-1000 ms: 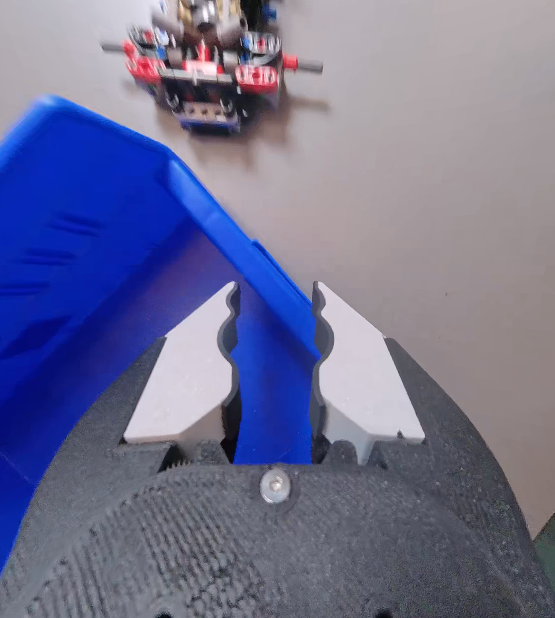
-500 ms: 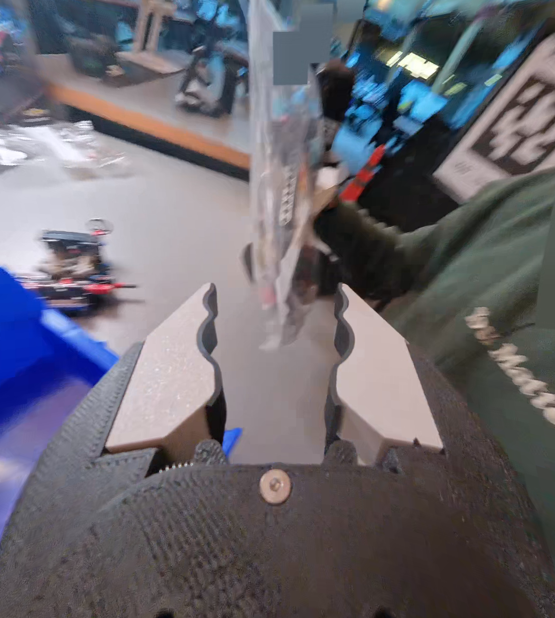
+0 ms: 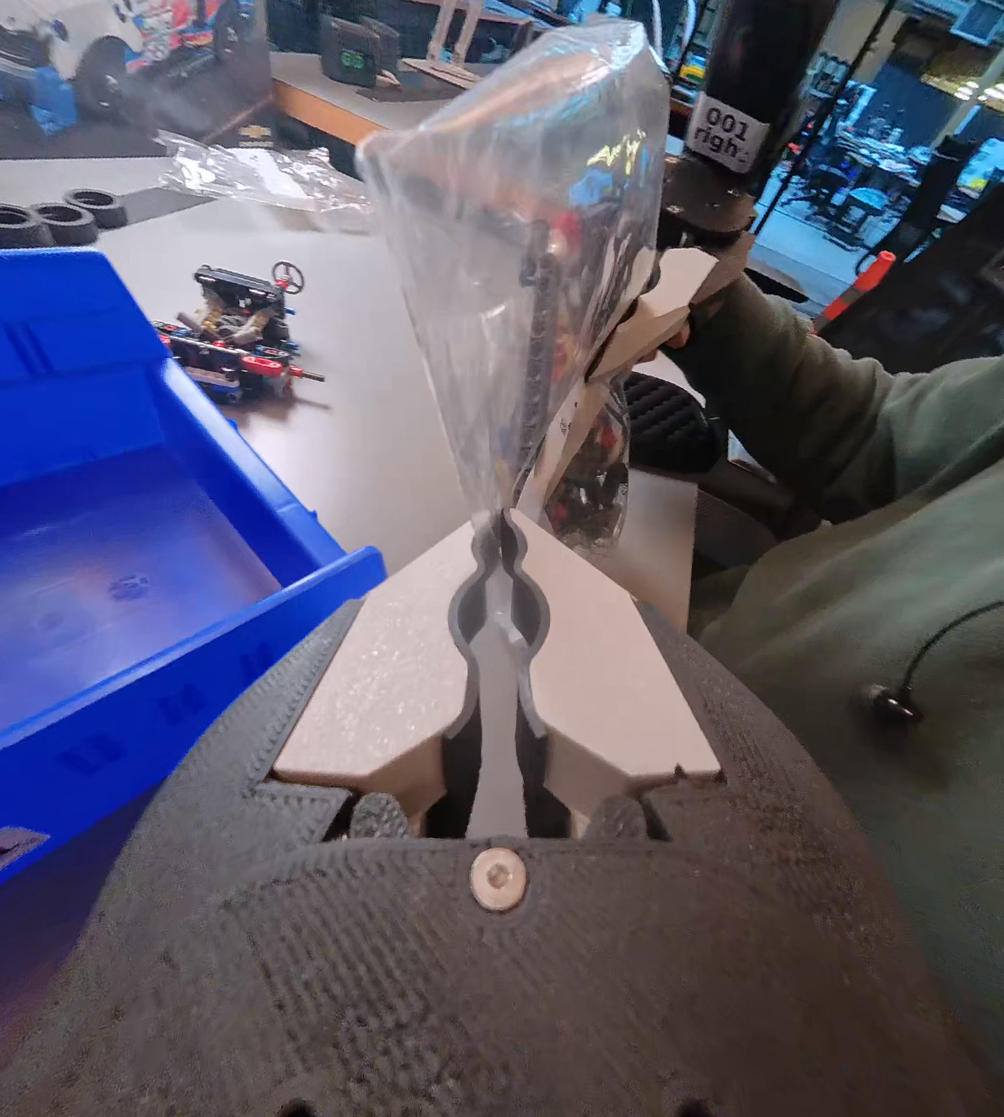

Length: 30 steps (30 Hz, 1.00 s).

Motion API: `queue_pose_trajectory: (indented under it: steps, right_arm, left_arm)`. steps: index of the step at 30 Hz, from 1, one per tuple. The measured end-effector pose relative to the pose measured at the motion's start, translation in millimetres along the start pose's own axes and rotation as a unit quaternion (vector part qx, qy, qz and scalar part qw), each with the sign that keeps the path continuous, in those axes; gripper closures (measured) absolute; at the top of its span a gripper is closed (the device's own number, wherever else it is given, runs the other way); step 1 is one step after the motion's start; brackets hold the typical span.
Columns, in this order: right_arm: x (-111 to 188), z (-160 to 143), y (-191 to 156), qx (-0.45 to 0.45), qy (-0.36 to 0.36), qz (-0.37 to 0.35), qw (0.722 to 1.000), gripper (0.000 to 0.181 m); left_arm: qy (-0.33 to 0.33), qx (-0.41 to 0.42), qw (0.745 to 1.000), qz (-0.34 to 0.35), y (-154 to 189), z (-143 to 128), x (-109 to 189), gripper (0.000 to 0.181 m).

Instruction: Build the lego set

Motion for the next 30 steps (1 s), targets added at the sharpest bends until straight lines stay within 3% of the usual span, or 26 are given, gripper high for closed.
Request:
queue_pose_trajectory:
  steps: [5, 7, 9, 13, 16, 18, 20, 23, 30]
  right_arm:
    - [8, 9, -4, -0.006, 0.027, -0.030, 0.999, 0.153]
    - [5, 12, -13, 0.007, 0.028, -0.030, 0.999, 0.158]
    - [-1, 15, -19, 0.018, 0.024, -0.035, 0.999, 0.161]
    - [7, 22, -11, 0.042, 0.026, -0.024, 0.998, 0.146]
    - [25, 23, 41, 0.033, 0.005, -0.088, 0.996, 0.138]
    - [29, 5, 97, 0.035, -0.087, -0.185, 0.978, 0.129]
    - [21, -23, 150, 0.032, -0.200, -0.234, 0.951, 0.111]
    - [-6, -48, 196, 0.036, -0.295, -0.208, 0.932, 0.094]
    - [-61, -63, 233, 0.086, -0.399, -0.095, 0.908, 0.086]
  left_arm:
    - [0.033, -0.048, 0.998, 0.025, 1, -3, 7, 0.181]
    - [0.042, -0.081, 0.996, 0.020, 9, -6, 6, 0.167]
    - [0.059, -0.102, 0.993, 0.021, 15, -7, 8, 0.181]
    - [0.081, -0.072, 0.994, 0.007, 13, -9, 23, 0.181]
    - [0.094, -0.063, 0.993, 0.027, 6, -19, 33, 0.181]
    - [0.098, -0.071, 0.992, 0.046, 4, -25, 37, 0.181]
    - [0.102, -0.083, 0.990, 0.052, 4, -30, 39, 0.181]
    - [0.119, -0.090, 0.988, 0.040, 5, -31, 42, 0.181]
    - [0.128, -0.111, 0.985, 0.030, 9, -33, 41, 0.181]
Point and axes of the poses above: each gripper's, where its closed fingertips meet, x back along the fingers, z out of its top, y = z × x across the jaws, the point moved 6 cm from there along x, back along the fingers, and after that the axes turned 15 degrees about -y, right-handed, at the moved point
